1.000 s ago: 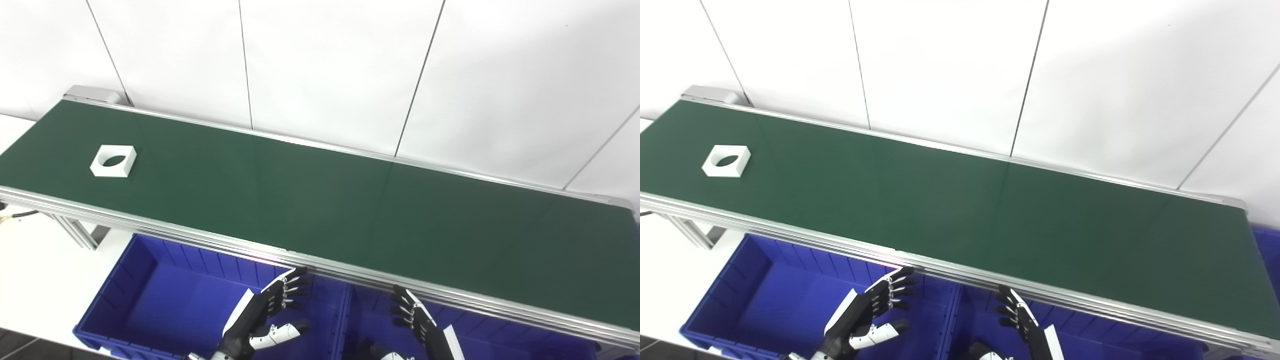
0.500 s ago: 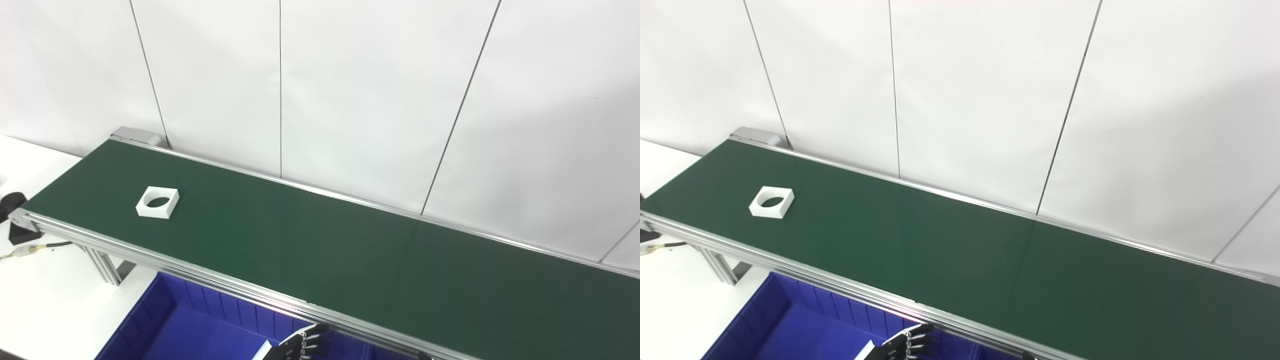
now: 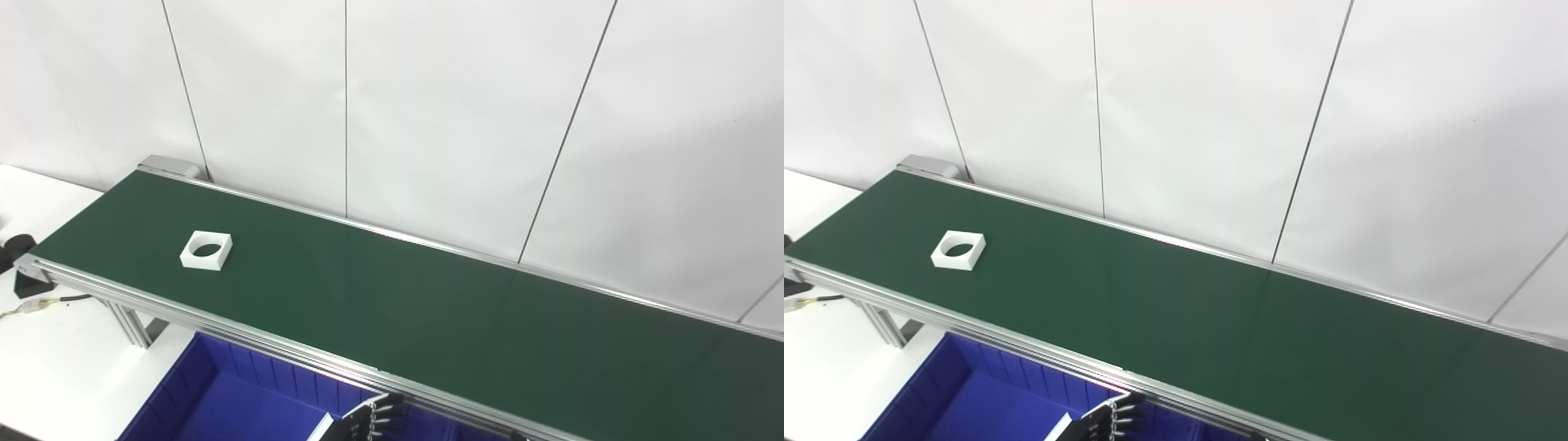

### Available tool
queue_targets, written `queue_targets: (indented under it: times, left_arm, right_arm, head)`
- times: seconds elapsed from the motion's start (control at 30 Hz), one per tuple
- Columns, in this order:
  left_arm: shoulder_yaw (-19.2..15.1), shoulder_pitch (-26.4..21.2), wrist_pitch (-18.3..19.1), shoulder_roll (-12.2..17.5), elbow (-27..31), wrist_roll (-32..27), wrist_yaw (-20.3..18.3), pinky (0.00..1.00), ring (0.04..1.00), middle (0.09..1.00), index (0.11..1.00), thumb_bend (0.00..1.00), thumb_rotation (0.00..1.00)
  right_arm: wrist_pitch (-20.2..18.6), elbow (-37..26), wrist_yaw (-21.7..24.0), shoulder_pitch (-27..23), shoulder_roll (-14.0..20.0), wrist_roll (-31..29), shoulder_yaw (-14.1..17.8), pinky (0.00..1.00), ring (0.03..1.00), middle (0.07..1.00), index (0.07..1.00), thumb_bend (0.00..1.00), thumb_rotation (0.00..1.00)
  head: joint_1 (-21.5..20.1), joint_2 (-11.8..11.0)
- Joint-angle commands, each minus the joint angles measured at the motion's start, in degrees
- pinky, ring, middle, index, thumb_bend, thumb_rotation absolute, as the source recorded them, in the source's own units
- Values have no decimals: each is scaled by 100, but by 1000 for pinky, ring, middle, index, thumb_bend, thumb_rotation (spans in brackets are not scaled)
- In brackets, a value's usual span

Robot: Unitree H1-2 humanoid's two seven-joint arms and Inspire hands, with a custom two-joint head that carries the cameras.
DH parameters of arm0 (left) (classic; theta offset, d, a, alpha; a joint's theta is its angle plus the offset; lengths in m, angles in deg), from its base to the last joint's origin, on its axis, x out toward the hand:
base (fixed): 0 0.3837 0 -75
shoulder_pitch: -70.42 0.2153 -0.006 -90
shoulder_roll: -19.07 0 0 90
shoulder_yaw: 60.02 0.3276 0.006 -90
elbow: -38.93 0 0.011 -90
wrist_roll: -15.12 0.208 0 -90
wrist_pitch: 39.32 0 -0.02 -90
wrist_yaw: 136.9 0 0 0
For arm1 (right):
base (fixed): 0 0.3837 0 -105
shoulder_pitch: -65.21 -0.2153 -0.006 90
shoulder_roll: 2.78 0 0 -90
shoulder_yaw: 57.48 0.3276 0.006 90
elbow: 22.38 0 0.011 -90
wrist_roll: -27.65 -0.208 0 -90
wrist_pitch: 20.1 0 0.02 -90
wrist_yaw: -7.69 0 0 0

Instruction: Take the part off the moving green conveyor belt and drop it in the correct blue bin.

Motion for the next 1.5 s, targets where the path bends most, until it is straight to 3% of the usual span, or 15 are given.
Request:
queue_targets:
  times: [0.0, 0.43, 0.57, 0.77, 1.03, 1.17, 1.47]
  left_arm:
    - [-30, 31, -161, -7, 320, -24, 76, 666, 758, 816, 849, 831, 425]
    - [15, 115, 107, 181, 1191, -184, -120, 662, 745, 800, 834, 848, 403]
    - [-19, 92, 190, 282, 1546, -253, -155, 641, 731, 783, 817, 914, 445]
    - [-165, 23, 710, 523, 2332, -276, -193, 610, 708, 754, 785, 979, 527]
    - [-267, -166, 1102, 714, 2920, -221, -222, 587, 695, 744, 770, 978, 518]
    - [-336, -381, 1493, 834, 3211, -105, -232, 606, 718, 766, 770, 994, 487]
    - [-435, -750, 1586, 916, 2951, 489, -39, 634, 766, 813, 797, 884, 514]
  right_arm:
    - [347, -100, -57, -84, -8, -37, -13, 717, 796, 852, 906, 623, 420]
    - [343, -65, -62, -117, -18, 20, -18, 710, 789, 845, 905, 611, 399]
    - [342, -46, -70, -134, -17, 35, -24, 699, 784, 844, 902, 612, 408]
    - [342, -58, -85, -131, -22, 60, -41, 696, 781, 847, 901, 602, 403]
    - [342, -51, -105, -131, -22, 71, -38, 703, 783, 847, 901, 594, 397]
    - [344, -16, -133, -158, -20, 77, -65, 698, 783, 849, 902, 596, 411]
    - [338, 20, -147, -182, -45, 27, -90, 705, 789, 851, 907, 595, 410]
  head:
    - [-4, 2]
    - [29, -66]
    - [71, -84]
    - [83, -92]
    - [100, -97]
    - [108, -108]
    - [93, -127]
